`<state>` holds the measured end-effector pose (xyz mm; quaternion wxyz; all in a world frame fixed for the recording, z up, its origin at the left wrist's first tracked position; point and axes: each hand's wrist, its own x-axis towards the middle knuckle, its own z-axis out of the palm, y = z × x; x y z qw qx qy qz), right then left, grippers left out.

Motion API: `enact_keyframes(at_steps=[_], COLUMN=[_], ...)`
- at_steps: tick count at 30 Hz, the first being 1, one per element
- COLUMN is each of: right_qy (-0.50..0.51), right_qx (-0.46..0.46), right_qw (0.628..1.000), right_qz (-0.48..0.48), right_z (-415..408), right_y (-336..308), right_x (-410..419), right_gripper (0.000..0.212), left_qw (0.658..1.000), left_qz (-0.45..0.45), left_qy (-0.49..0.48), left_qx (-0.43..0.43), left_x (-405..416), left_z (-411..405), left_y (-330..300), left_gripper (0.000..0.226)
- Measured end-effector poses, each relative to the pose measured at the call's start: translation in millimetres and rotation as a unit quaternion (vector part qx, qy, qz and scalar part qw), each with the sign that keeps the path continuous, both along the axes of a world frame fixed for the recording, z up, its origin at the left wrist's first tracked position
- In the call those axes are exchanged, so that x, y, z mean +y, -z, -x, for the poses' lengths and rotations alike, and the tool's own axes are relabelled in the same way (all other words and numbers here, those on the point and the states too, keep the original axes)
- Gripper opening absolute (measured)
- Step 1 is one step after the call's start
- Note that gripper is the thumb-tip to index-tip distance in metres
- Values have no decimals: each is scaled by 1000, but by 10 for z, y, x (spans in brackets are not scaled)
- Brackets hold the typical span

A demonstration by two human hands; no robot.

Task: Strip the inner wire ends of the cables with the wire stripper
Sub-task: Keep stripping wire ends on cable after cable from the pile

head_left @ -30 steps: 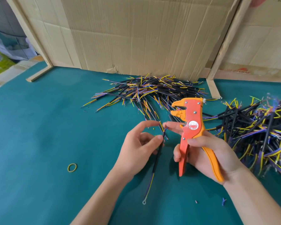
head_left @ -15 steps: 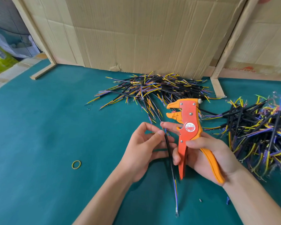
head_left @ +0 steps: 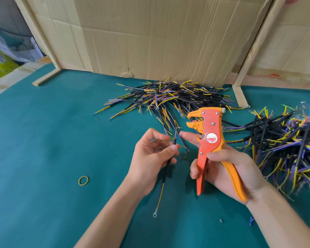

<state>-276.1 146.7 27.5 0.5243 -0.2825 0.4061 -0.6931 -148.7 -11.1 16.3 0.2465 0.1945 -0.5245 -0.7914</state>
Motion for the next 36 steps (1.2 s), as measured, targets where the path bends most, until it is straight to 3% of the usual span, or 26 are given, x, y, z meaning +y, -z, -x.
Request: enact_keyframes(at_steps=[5,11,16,20,36], right_qy=[7,-10,-15,-39,-32], right_qx=[-10,-104,-65,-25,-16], right_qw=[1000,992,993,995,995], right_qz=[-23,-66,-101,-91,-95], right_z=[-27,-18,-61,-97,-112], right_y=[-21,-45,-55,-52,-100], right_x=[-1,42,-2,4,21], right_gripper=[54,55,61,50,41], left_qw=[998,990,978,966,943], left_qz=[41,110,185,236,304], left_qy=[-45,-86,-95,-102,-119], left_qx=[19,30,12,-6,-60], left_x=[-75,-127,-127,-106,-87], left_z=[-11,-13,2,8,-12], left_y=[-17,-7,31,44,18], left_gripper=[24,23,24,15,23])
